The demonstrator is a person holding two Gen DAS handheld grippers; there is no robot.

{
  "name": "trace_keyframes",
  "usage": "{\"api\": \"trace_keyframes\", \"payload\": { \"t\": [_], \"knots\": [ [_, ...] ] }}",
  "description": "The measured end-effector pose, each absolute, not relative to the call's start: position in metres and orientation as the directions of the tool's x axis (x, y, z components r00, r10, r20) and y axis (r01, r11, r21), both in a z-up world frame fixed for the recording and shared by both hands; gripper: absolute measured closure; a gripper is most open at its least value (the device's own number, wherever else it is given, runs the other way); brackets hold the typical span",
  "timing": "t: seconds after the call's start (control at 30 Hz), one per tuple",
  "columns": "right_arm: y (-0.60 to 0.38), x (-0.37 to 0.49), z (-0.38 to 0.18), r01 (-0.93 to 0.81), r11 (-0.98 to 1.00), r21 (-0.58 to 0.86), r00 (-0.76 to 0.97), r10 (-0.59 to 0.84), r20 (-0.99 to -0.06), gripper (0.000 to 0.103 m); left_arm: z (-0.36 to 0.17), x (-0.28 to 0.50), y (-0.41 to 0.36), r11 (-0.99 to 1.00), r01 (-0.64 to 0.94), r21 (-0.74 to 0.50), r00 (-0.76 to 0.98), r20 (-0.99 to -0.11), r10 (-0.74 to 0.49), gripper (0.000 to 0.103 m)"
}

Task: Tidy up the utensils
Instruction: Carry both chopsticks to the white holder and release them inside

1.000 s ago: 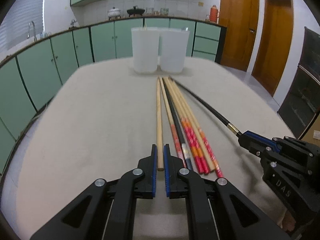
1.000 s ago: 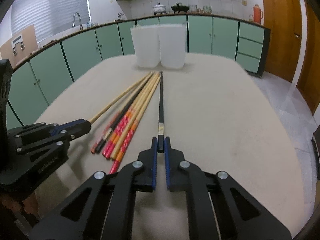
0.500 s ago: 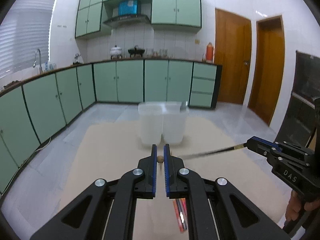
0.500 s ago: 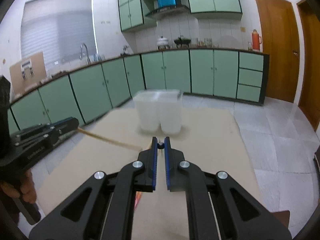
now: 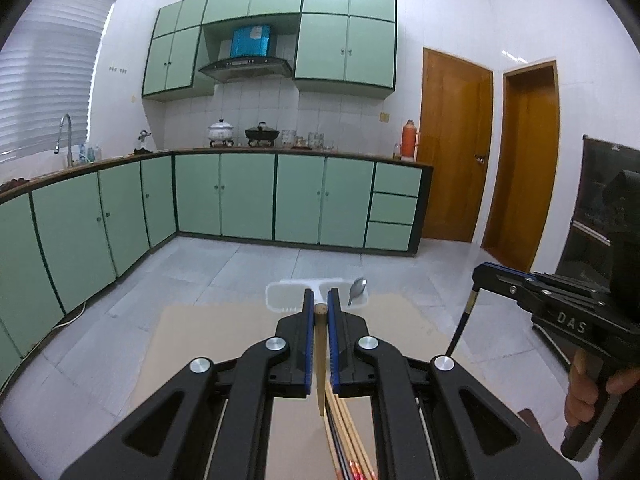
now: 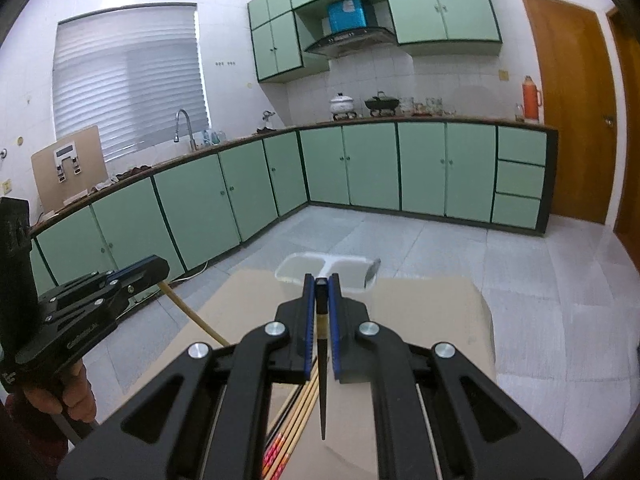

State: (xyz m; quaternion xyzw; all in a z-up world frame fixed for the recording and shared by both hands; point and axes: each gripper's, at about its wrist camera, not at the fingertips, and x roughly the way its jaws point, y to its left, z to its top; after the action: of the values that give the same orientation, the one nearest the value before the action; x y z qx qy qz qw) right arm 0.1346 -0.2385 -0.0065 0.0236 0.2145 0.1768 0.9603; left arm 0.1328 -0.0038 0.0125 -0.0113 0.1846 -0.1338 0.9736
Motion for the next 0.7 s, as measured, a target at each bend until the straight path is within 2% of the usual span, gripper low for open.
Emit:
{"api": "trace_keyframes", "payload": {
  "t": [0.17,0.53,0.7],
  "knots": [
    [-0.239,0.154,0.023,-0.356,0.926,0.125,0.854,0.377,-0.358,0.097,0.035,0.145,0.002,0.966,0.251,-0.065,0.918,-0.299,-0.259,0.097],
    [-0.238,0.214,0.079,-0.328,0.94,0.096,0.912,0.341,-0.227,0.097,0.088,0.188,-0.003,0.972,0.231,-0.047,0.961,-0.144,-0.236,0.097],
    [-0.233,0.256,0.076,-0.301,0.951,0.068,0.927,0.308,-0.214,0.097,0.083,0.228,-0.01,0.972,0.228,-0.048,0.958,-0.166,-0.233,0.097]
  ]
}}
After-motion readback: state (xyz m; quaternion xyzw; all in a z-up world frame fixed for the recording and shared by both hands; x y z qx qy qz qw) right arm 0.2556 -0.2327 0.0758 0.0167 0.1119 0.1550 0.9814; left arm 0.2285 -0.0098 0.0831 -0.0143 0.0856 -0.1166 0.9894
